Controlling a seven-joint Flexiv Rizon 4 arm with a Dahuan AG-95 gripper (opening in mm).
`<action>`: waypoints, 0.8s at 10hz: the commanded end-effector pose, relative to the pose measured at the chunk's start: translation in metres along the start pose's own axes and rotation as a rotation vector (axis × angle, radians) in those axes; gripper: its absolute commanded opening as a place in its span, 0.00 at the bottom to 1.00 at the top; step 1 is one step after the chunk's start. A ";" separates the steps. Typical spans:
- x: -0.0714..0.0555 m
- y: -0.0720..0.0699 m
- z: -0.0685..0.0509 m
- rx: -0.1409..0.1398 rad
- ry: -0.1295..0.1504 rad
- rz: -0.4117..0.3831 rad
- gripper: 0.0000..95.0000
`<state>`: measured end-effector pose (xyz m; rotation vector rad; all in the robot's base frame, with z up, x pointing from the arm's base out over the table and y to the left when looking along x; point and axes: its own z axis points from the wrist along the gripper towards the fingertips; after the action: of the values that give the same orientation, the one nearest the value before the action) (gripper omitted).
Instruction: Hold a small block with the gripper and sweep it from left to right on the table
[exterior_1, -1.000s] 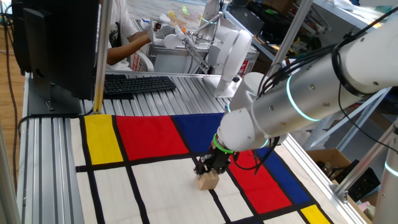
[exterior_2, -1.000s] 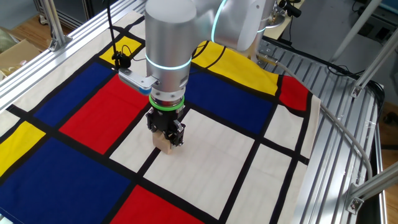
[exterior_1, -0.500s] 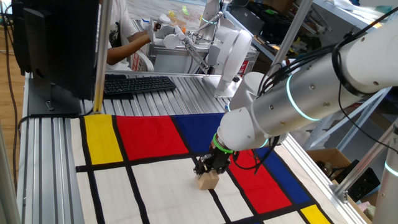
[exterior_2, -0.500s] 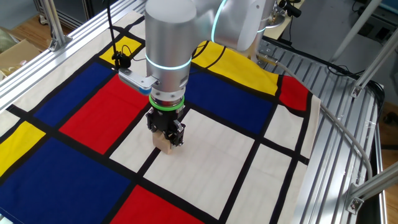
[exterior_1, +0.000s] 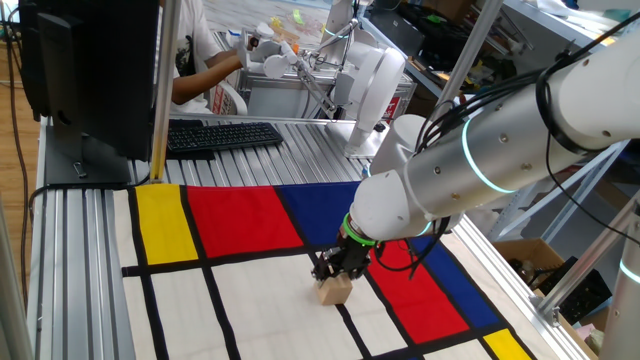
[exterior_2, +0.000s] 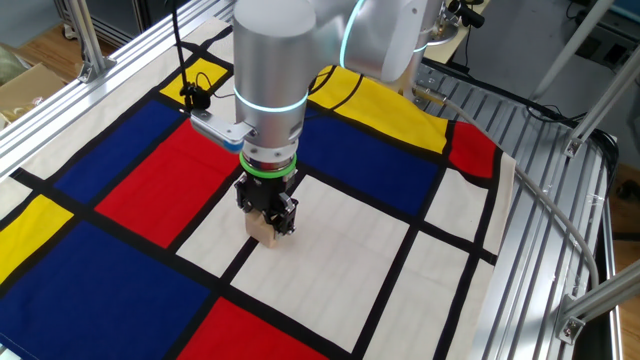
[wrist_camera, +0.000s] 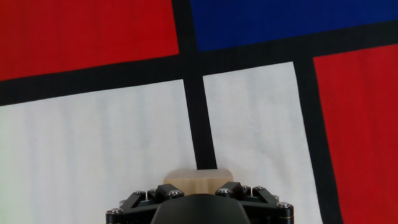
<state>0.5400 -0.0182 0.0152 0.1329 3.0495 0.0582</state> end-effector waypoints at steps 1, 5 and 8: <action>0.000 0.000 0.000 -0.002 0.000 0.001 0.00; 0.000 0.001 0.003 -0.002 -0.001 0.003 0.00; 0.000 0.001 0.002 0.001 -0.003 0.002 0.00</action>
<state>0.5409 -0.0168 0.0133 0.1398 3.0505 0.0478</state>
